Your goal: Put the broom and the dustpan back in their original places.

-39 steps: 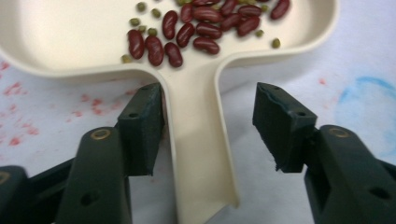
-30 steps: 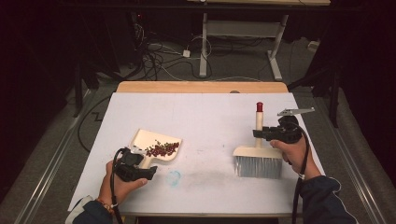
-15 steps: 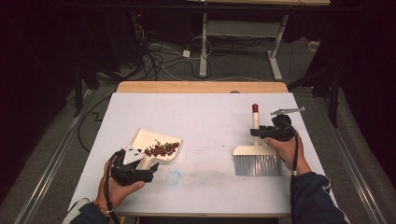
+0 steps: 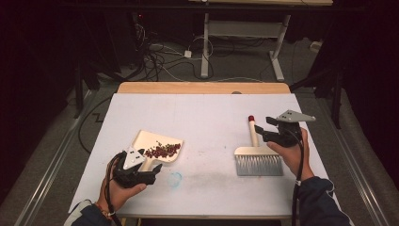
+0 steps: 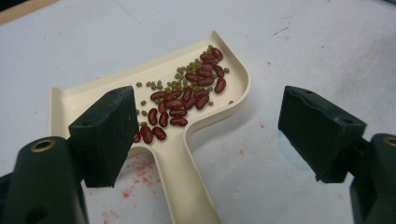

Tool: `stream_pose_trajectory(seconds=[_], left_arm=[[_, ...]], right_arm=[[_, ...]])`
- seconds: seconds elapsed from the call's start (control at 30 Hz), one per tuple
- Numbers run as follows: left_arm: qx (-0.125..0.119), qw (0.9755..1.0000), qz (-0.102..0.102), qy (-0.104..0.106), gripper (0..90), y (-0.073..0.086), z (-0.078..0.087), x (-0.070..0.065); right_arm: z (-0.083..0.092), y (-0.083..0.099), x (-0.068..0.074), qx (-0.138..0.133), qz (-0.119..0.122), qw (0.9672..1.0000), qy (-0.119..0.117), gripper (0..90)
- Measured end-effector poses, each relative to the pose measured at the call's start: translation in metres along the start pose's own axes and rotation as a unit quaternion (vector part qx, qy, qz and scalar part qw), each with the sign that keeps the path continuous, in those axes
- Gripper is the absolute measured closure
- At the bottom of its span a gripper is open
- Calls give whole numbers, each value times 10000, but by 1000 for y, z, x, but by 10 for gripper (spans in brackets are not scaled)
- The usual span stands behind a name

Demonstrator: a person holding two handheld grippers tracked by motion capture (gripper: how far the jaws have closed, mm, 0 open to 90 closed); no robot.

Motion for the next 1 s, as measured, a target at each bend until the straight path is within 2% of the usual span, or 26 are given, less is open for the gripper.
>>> stream_pose_trajectory(seconds=[0.1, 0.2, 0.3, 0.43, 0.63, 1.0], left_arm=[[-102, 9998, -139, -56, 185, -1, 1, -1], [-132, 9997, -187, -74, 175, 1, 1, -2], [-193, 9996, -219, -21, 175, 1, 0, -3], [-151, 9993, -340, -29, 175, 5, 0, -4], [-212, 9992, -339, 29, 165, 2, -1, -6], [-181, 9991, -388, 75, 165, 0, -4, -10]], right_arm=[[19, -3, 19, -395, 285, 9988, -33, 341], [36, 3, 40, -620, 490, 9969, -64, 325], [47, 17, 56, -583, 556, 9967, -89, 284], [57, 29, 68, -623, 508, 9968, -39, 249], [60, 41, 71, -503, 303, 9983, -49, 236], [61, 42, 66, -521, 403, 9978, 115, 241]])
Point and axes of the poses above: each handheld gripper's, and its own axes: z roughly backward along the jaws, y roughly out of its underside, x roughly to its left, the point moved 8 cm from there along -z, roughly forward along the jaws, and after that the axes turned 11 degrees about -y, right-handed, at the moved point
